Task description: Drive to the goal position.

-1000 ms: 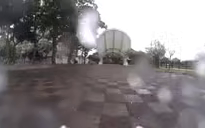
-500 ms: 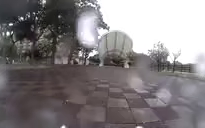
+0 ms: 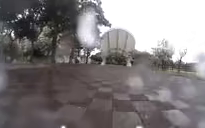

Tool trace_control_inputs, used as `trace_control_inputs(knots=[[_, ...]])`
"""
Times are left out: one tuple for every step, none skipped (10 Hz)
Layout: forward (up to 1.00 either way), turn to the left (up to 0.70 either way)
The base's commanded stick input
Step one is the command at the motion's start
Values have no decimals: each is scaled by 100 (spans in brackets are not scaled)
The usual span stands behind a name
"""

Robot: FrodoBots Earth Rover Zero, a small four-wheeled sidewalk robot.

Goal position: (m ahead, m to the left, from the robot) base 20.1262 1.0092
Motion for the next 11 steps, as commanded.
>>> trace_control_inputs(knots=[[100, 0], [100, 0], [100, 0], [100, 0], [100, 0], [100, -7], [100, -25], [100, -38], [100, -13], [100, 0], [100, 0]])
